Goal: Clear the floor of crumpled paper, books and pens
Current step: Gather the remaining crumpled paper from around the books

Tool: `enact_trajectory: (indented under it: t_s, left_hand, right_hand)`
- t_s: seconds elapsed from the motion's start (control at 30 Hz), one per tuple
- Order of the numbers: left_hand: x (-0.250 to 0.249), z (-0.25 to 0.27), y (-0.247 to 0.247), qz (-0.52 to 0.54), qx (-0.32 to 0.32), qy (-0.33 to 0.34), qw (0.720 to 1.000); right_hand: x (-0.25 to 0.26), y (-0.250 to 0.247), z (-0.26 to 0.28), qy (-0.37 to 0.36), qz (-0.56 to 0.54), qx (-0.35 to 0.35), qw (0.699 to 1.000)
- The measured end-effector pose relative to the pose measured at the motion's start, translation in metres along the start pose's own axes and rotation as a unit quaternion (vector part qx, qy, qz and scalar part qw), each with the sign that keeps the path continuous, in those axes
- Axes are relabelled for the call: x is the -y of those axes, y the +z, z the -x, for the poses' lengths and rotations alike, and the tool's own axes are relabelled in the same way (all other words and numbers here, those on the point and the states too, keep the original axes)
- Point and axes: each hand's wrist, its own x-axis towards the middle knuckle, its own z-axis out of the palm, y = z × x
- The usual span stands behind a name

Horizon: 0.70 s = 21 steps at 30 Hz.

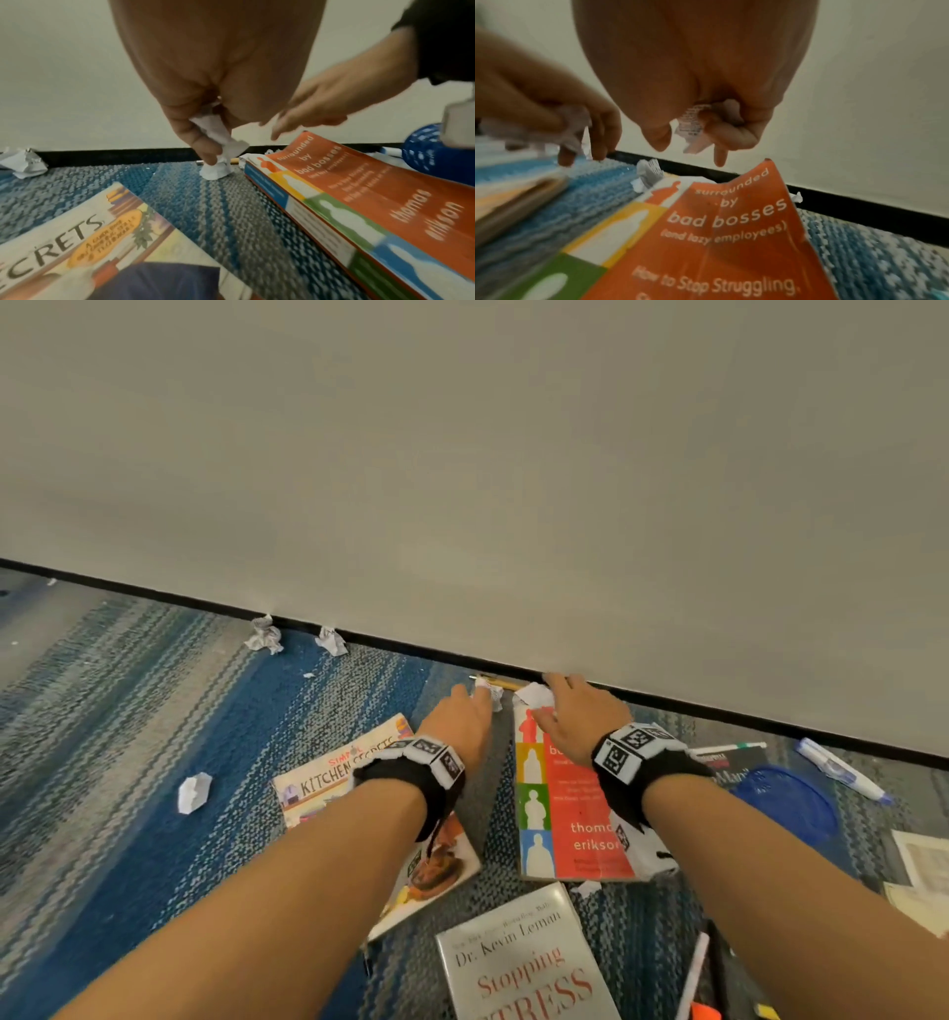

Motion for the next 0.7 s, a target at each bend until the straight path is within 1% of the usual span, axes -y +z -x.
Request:
enact_trajectory:
  t_s: [0.07,0.1,0.2,0.27,0.3,0.33,0.37,0.4,0.43,0.5,0.53,0.63,0.7]
  left_hand:
    - [0.008,-0.017,0.003,0.039,-0.017,-0.029,0.999]
    - [0.011,-0.024,0.006,0.059,-0.026,-0.047,0.997]
    - [0.012,-0.044,0.015,0.093,-0.031,-0.098,0.990]
    - [0.010,-0.055,0.019,0.113,-0.017,-0.094,0.989]
    - [0.009,-0.061,0.020,0.114,-0.011,-0.074,0.991]
    - [0.007,-0.065,0.023,0.107,-0.002,-0.049,0.993]
    - [0.006,-0.068,0.027,0.094,0.007,-0.028,0.995]
    - [0.005,-0.069,0.033,0.076,0.013,-0.017,0.997]
    - [0.003,-0.067,0.039,0.059,0.012,-0.020,0.998]
    - [-0.004,-0.055,0.048,0.049,-0.001,-0.045,0.998]
    - [-0.007,-0.049,0.050,0.048,-0.004,-0.057,0.997]
    - [-0.010,-0.034,0.056,0.040,-0.002,-0.074,0.996]
    - [-0.009,-0.029,0.061,0.072,-0.002,-0.071,0.995]
  right_hand:
    - [-0.007,0.012,-0.011,0.000,0.068,0.042,0.997]
    - [-0.011,0.018,-0.012,-0.003,0.085,0.048,0.995]
    - [-0.021,0.025,0.005,-0.022,0.053,0.029,0.998]
    - [-0.024,0.024,0.030,-0.045,0.029,-0.012,0.998]
    - [-0.025,0.024,0.046,-0.064,0.012,-0.041,0.997]
    - [-0.026,0.025,0.064,-0.091,-0.005,-0.054,0.994]
    - [-0.028,0.031,0.081,-0.122,-0.018,-0.047,0.991]
    - [-0.033,0.040,0.098,-0.149,-0.026,-0.023,0.988]
    - [-0.037,0.050,0.113,-0.165,-0.030,0.014,0.986]
    - [-0.045,0.065,0.136,-0.161,-0.031,0.087,0.983]
    - [-0.049,0.069,0.144,-0.156,-0.032,0.098,0.982]
    - [-0.053,0.076,0.151,-0.149,-0.008,0.083,0.985]
    - [-0.052,0.078,0.151,-0.168,0.027,0.078,0.982]
